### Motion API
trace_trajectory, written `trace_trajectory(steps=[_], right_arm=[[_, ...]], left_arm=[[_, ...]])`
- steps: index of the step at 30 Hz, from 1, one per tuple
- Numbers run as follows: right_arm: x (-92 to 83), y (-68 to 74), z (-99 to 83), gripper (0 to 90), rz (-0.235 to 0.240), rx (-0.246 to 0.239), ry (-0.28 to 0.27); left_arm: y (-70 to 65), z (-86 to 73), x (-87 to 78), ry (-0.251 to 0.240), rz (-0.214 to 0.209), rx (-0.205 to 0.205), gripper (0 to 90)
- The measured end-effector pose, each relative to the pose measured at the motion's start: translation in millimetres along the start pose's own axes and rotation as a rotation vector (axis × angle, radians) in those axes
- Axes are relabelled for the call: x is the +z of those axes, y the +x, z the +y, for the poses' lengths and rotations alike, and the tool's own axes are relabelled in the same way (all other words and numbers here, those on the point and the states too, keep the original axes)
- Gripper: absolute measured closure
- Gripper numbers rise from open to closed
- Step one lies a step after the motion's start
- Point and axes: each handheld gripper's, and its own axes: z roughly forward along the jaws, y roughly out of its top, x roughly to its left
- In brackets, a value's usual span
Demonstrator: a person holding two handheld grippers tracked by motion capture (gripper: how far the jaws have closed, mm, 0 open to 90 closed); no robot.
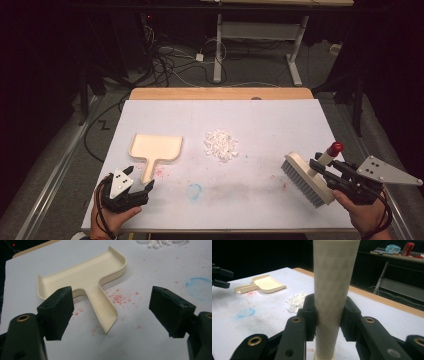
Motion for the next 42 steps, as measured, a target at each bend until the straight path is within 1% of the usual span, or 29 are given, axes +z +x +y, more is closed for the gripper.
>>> trace_trajectory(steps=[1,2,4,6,8,9,10,11,12,13,19,21,22,23,25,26,27,28,29,30,33,35,36,37,38,40,41,42], right_arm=[[-0.8,-0.7,-0.5,70.4,-0.004,-0.005,0.001],[-1.2,-1.0,-0.4,70.4,-0.007,-0.005,0.000],[-1.8,-1.2,-0.1,70.4,-0.010,-0.005,-0.001],[-2.4,-0.7,0.6,70.4,-0.011,-0.004,-0.005],[-2.1,0.4,0.6,70.4,-0.015,-0.008,-0.002],[-0.8,0.4,0.5,70.4,-0.019,-0.015,0.001],[-0.6,0.6,0.4,70.4,-0.021,-0.014,0.005],[-0.7,1.3,0.3,70.4,-0.023,-0.013,0.007],[-0.6,1.4,0.4,70.4,-0.025,-0.023,0.008],[-0.5,1.3,0.3,70.4,-0.024,-0.027,0.009],[0.9,-1.6,-0.7,70.4,-0.028,-0.020,0.011],[0.0,-1.0,-0.9,70.4,-0.032,-0.024,0.014],[-0.2,-0.8,-1.0,70.4,-0.032,-0.024,0.016],[0.1,-0.9,-1.2,70.4,-0.032,-0.023,0.014],[0.5,-0.9,-1.4,70.3,-0.031,-0.024,0.015],[1.4,0.0,-1.5,70.4,-0.028,-0.025,0.020],[1.4,0.0,-1.5,70.4,-0.028,-0.025,0.020],[2.1,1.3,-1.1,70.4,-0.028,-0.034,0.025],[2.5,1.7,-1.1,70.3,-0.028,-0.037,0.025],[2.5,1.7,-1.1,70.3,-0.028,-0.037,0.025],[4.2,2.5,-1.5,70.4,-0.019,-0.041,0.032],[5.7,2.6,-1.6,70.4,-0.014,-0.042,0.034],[6.4,2.7,-1.8,70.4,-0.012,-0.044,0.033],[6.8,2.9,-2.0,70.4,-0.011,-0.044,0.035],[7.2,3.2,-2.3,70.4,-0.009,-0.042,0.039],[7.8,3.0,-2.7,70.4,-0.009,-0.043,0.039],[7.8,3.0,-2.7,70.4,-0.009,-0.043,0.039],[8.3,3.2,-2.9,70.4,-0.008,-0.043,0.042]], left_arm=[[-0.9,1.1,-0.1,-0.005,0.002,0.003,19.6],[-0.9,1.7,0.0,0.001,0.003,0.002,19.6],[0.1,0.6,0.9,0.012,-0.005,-0.010,19.5],[1.3,0.3,0.4,0.021,0.003,-0.020,19.3],[2.1,1.2,0.6,0.035,0.010,-0.038,19.1],[2.6,1.7,1.3,0.052,0.021,-0.054,19.3],[3.7,0.1,1.8,0.068,0.008,-0.074,19.3],[4.0,-0.2,2.5,0.084,0.018,-0.079,19.3],[4.8,-0.5,3.7,0.096,0.020,-0.097,19.3],[5.3,-0.7,4.5,0.094,0.008,-0.112,19.3],[4.6,-0.2,8.8,0.116,-0.002,-0.104,19.3],[2.5,-0.3,10.1,0.132,0.007,-0.071,19.3],[1.2,-0.7,12.2,0.152,0.004,-0.063,19.3],[1.2,-0.7,12.2,0.152,0.004,-0.063,19.3],[2.0,-1.1,14.8,0.179,0.008,-0.076,19.3],[3.5,-1.7,16.5,0.198,-0.003,-0.087,19.3],[3.5,-1.7,16.5,0.198,-0.003,-0.087,19.3],[4.1,-1.4,17.3,0.216,-0.006,-0.084,19.3],[4.7,-0.8,18.7,0.248,-0.002,-0.088,19.3],[5.4,-0.1,20.6,0.281,0.001,-0.103,19.3],[10.5,3.6,24.3,0.329,-0.004,-0.151,19.3],[15.8,7.8,30.1,0.340,-0.005,-0.182,20.5],[21.0,12.9,37.8,0.346,-0.011,-0.203,20.7],[21.0,12.9,37.8,0.346,-0.011,-0.203,21.4],[24.9,18.9,46.0,0.361,-0.030,-0.223,24.0],[25.4,24.9,55.5,0.373,-0.012,-0.221,25.6],[25.4,24.9,55.5,0.373,-0.012,-0.221,27.0],[25.7,27.6,60.7,0.383,-0.010,-0.220,29.0]])
